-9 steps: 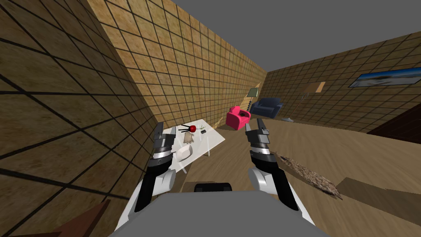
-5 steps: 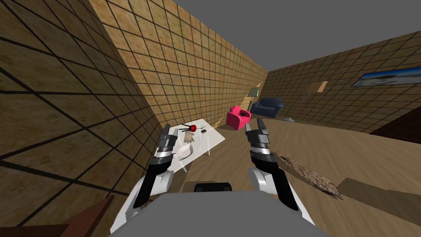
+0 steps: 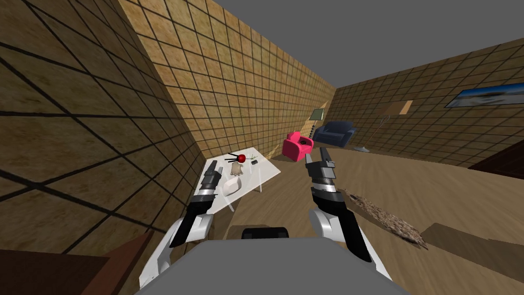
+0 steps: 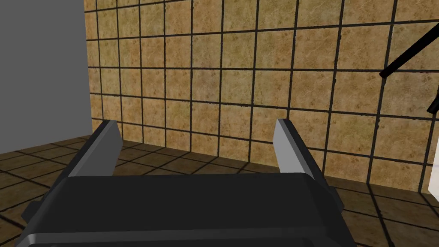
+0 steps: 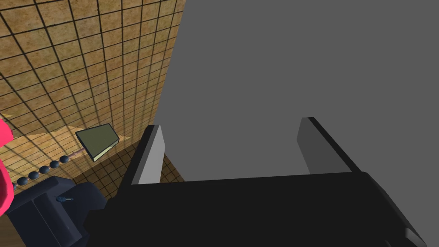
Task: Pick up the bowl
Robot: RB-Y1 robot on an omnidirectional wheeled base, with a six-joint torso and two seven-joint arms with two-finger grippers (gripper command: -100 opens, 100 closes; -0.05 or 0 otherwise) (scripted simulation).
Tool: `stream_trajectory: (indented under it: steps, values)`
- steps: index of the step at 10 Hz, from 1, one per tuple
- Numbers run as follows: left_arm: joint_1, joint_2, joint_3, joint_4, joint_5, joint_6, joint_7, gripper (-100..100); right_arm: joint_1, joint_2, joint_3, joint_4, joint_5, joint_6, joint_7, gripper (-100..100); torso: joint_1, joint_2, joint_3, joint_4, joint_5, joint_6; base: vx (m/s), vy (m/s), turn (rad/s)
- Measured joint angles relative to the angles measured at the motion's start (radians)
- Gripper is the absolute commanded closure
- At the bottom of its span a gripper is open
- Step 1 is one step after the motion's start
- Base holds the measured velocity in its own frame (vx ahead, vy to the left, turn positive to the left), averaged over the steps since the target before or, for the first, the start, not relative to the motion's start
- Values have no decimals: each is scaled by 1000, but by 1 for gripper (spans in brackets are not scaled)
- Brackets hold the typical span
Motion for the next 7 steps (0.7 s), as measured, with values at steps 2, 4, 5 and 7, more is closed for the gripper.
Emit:
stream_trajectory:
  steps: [2, 4, 5, 7]
  values:
    - [-14, 0, 3, 27, -2, 47, -3, -100, 0, 0, 0, 0, 0, 0, 0, 0, -1, -2, -1, 0, 0, 0, -19, -11, 33]
    - [-27, 8, 18, 74, 4, 83, 3, -100, 0, 0, 0, 0, 0, 0, 0, 0, -1, -3, -1, 0, 0, 0, -19, -10, 24]
    - [-30, 15, 27, 91, 9, 105, 8, -100, 0, 0, 0, 0, 0, 0, 0, 0, 0, -2, -1, -1, 0, 0, -23, -13, 44]
    - [-36, 18, 38, 123, 14, 148, 15, -100, 0, 0, 0, 0, 0, 0, 0, 0, -1, -3, -1, 0, 0, 0, -17, -7, 21]
